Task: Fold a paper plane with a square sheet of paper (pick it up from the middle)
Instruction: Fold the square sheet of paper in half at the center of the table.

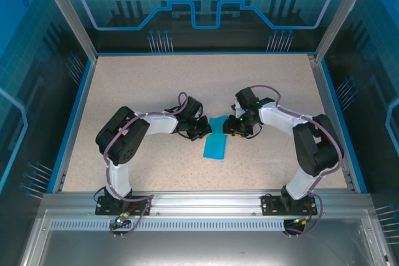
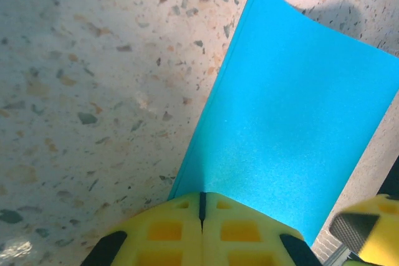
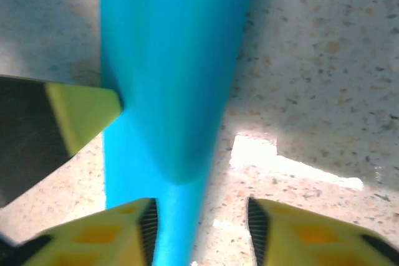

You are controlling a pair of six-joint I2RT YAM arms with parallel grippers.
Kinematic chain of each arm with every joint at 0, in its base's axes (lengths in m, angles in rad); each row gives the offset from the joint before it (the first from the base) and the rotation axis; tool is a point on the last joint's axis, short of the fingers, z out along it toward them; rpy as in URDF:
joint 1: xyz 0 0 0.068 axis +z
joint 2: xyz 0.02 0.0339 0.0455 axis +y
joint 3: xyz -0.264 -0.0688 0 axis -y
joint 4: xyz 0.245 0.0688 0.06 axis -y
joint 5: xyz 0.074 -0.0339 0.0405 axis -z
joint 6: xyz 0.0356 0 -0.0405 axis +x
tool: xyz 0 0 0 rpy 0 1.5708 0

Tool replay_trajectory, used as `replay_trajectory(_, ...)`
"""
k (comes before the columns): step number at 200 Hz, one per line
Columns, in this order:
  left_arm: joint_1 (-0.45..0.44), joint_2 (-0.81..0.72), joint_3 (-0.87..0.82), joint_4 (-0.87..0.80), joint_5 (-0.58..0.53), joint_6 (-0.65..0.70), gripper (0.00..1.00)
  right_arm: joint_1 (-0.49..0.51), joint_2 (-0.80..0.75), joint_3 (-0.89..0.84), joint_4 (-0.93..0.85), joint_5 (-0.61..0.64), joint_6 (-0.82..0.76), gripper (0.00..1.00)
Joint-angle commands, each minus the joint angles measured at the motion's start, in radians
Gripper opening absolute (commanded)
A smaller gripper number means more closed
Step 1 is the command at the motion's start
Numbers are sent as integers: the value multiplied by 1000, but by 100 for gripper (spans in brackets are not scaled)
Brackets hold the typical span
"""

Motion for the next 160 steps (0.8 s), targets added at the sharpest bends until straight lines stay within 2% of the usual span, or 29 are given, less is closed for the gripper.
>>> replay_trajectory(1, -18, 41, -6, -69, -12, 13, 0, -1, -40, -37, 124, -130, 44, 28)
replay_trajectory(20, -18, 41, -5, -73, -14, 14, 0, 2, -39, -63, 180, -173, 67, 14)
replay_trajectory(56, -19, 43, -2, -81, -20, 17, 0, 3, 4, -109, 261, -209, 106, 0)
replay_trajectory(98, -19, 44, -2, -90, -26, 20, 0, -6, 45, -135, 281, -199, 93, 0)
replay_trajectory(160, -19, 47, 0, -98, -29, 24, 0, -55, 89, -269, 364, -231, 51, 0)
